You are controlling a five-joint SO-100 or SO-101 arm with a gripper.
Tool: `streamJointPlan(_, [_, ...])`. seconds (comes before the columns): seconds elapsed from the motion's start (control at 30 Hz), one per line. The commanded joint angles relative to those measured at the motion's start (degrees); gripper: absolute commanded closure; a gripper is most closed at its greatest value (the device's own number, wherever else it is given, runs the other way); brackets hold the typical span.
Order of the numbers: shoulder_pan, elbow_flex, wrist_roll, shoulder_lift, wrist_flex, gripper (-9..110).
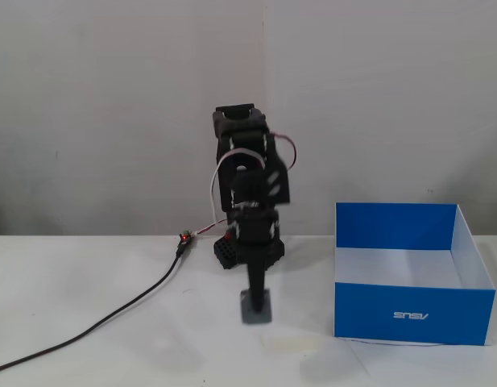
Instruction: Pick the gray block and keep it in the box.
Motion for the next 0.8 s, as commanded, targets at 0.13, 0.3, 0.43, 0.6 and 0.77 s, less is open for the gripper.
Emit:
streamJointPlan(0.13, [-10.11,-7.47,1.32,13.62,3.60,90])
streamJointPlan(0.3, [-18.98,-11.43,1.32,15.82,6.24,90])
streamJointPlan(0.43, [-26.28,-12.04,1.32,16.79,7.03,90])
streamJointPlan(0.6, [-34.98,-11.16,2.02,17.14,7.56,90])
streamJointPlan(0.77, [-42.54,-8.70,2.64,17.14,5.71,90])
